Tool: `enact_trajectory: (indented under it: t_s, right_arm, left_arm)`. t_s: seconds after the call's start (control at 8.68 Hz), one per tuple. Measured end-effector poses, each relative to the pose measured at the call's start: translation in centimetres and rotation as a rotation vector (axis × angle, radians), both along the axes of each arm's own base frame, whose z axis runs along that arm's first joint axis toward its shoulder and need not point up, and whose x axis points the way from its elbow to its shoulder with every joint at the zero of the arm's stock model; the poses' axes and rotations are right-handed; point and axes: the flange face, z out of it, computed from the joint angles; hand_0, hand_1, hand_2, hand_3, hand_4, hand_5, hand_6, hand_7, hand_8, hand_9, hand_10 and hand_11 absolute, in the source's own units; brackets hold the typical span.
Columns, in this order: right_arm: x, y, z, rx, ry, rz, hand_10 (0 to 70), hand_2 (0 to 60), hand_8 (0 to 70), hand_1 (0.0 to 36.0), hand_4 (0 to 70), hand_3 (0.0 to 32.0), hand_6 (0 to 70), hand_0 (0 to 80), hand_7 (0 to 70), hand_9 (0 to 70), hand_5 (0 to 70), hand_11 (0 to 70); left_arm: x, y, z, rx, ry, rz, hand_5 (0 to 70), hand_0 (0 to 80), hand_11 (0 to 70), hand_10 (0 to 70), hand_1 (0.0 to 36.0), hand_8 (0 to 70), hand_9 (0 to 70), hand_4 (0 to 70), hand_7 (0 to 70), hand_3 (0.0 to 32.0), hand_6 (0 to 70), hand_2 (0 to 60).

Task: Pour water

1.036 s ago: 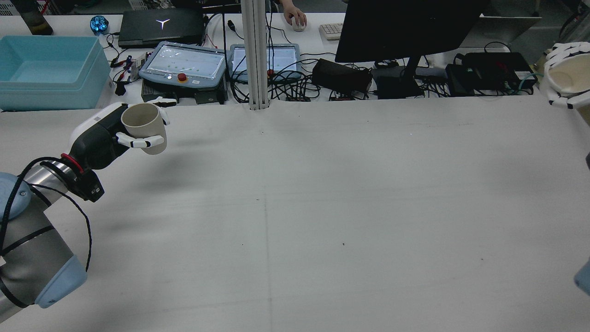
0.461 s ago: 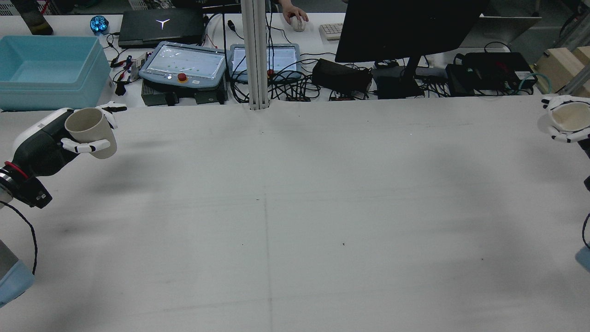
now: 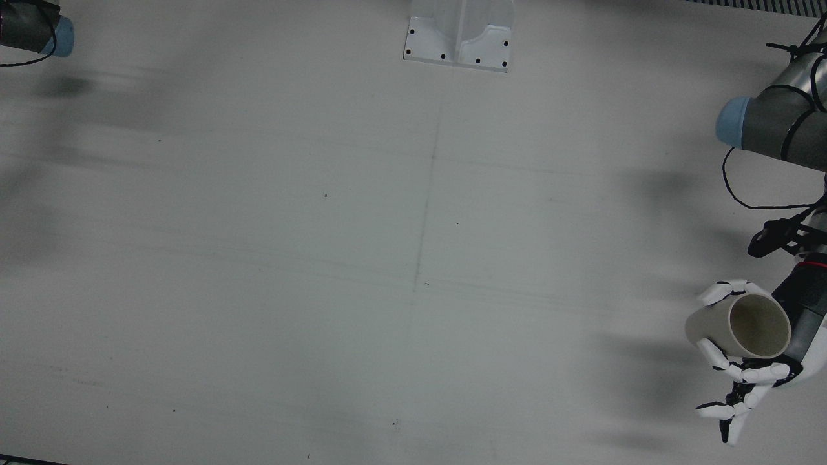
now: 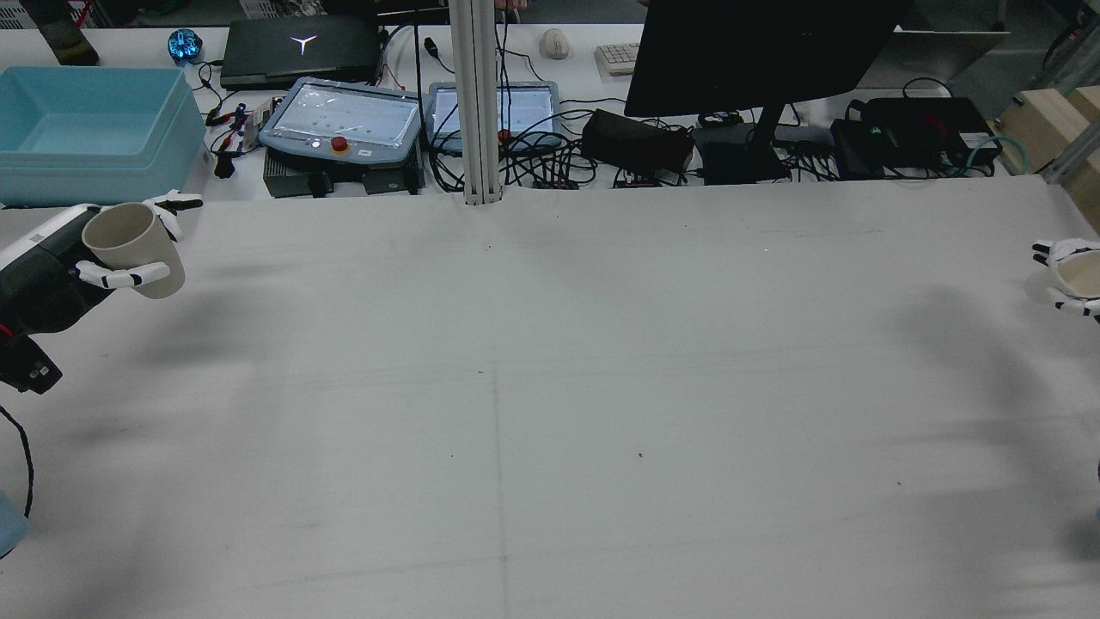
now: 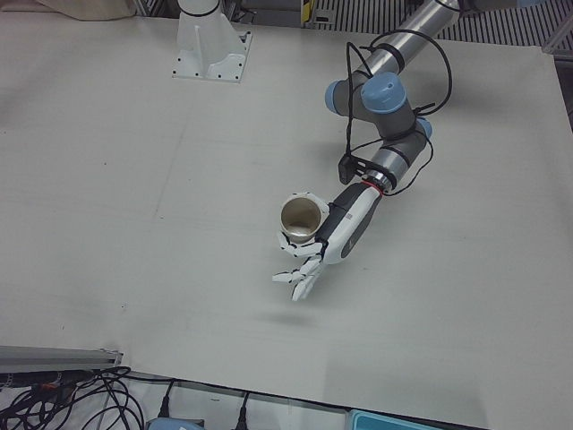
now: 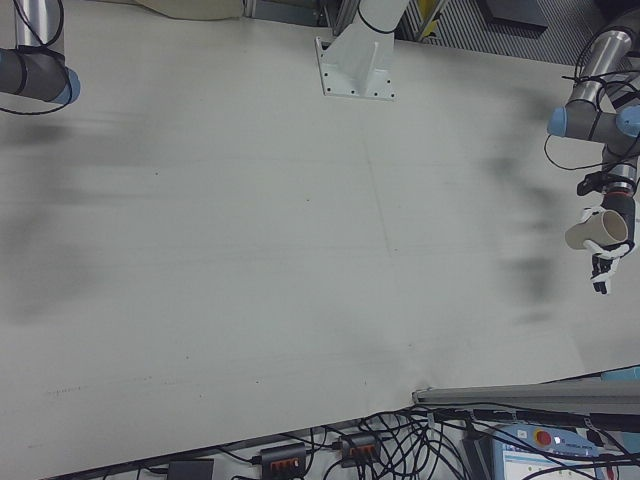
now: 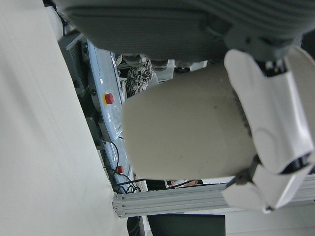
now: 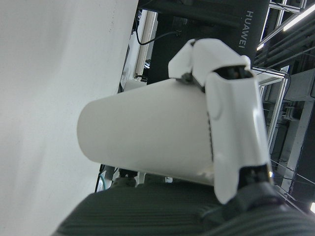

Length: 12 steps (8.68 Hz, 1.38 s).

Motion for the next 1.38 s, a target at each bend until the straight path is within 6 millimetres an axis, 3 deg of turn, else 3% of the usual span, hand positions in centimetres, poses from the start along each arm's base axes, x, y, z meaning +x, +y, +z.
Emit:
enact_trajectory:
  t_s: [0.12, 0.23, 0.35, 0.46, 0.69, 0.92, 1.38]
  right_arm:
    - [-0.8, -0.7, 0.6, -0.006, 0.000, -0.011, 14.9, 57.2, 18.6, 31.2, 70.0, 0.0, 34.2, 65.2, 60.7, 26.8, 31.7, 22.5]
    - [-1.7, -1.7, 0.9, -0.010, 0.001, -0.024, 14.0, 49.8, 18.3, 28.3, 70.0, 0.0, 34.6, 62.9, 60.8, 25.7, 31.9, 20.9]
    - [-2.6, -2.5, 1.2, -0.017, 0.004, -0.036, 1.7, 0.0, 9.4, 0.1, 51.1, 4.8, 9.7, 43.6, 4.8, 1.5, 7.7, 1.6]
    - [-3.0, -3.0, 1.2, -0.018, 0.003, -0.043, 0.0, 0.0, 6.7, 0.0, 24.6, 32.0, 2.3, 30.0, 0.0, 0.0, 0.0, 0.0]
    - [-3.5, -3.8, 0.4, 0.000, -0.014, -0.057, 0.0, 0.0, 7.5, 0.0, 0.0, 32.0, 0.0, 17.7, 0.0, 0.0, 0.0, 0.0]
    - [-4.1, -4.3, -0.5, 0.018, -0.045, -0.086, 0.0, 0.0, 7.7, 0.0, 0.0, 32.0, 0.0, 17.7, 0.0, 0.0, 0.0, 0.0]
    - [-4.4, -4.5, -0.9, 0.022, -0.070, -0.100, 0.0, 0.0, 8.6, 0.0, 0.0, 32.0, 0.0, 18.9, 0.0, 0.0, 0.0, 0.0]
  left_arm:
    - [-0.5, 0.2, 0.7, -0.003, -0.003, -0.003, 70.0, 47.3, 2.1, 0.7, 36.0, 1.9, 3.6, 63.2, 25.2, 0.0, 10.0, 60.0]
    - [-0.9, 0.5, 1.6, -0.010, -0.008, -0.005, 70.0, 47.2, 2.3, 0.8, 36.0, 1.9, 3.6, 63.2, 25.1, 0.0, 10.0, 60.0]
    - [-1.2, 0.8, 2.9, -0.019, -0.016, -0.007, 70.0, 46.9, 1.9, 0.6, 36.0, 1.8, 3.5, 62.3, 24.9, 0.0, 9.6, 60.0]
    - [-1.3, 1.0, 4.3, -0.028, -0.024, -0.008, 70.0, 46.6, 1.5, 0.4, 36.0, 1.7, 3.5, 61.2, 24.7, 0.0, 9.3, 60.0]
    - [-1.3, 1.1, 8.0, -0.034, -0.038, -0.011, 70.0, 46.7, 1.3, 0.3, 36.0, 1.5, 3.4, 60.1, 24.3, 0.0, 8.9, 60.0]
    - [-1.3, 1.1, 11.5, -0.034, -0.048, -0.015, 70.0, 46.6, 1.5, 0.4, 36.0, 1.6, 3.3, 59.7, 23.9, 0.0, 8.8, 60.0]
    - [-1.1, 1.2, 15.4, -0.023, -0.070, -0.023, 70.0, 45.8, 1.1, 0.2, 35.6, 1.7, 3.3, 58.8, 23.6, 0.0, 8.6, 60.0]
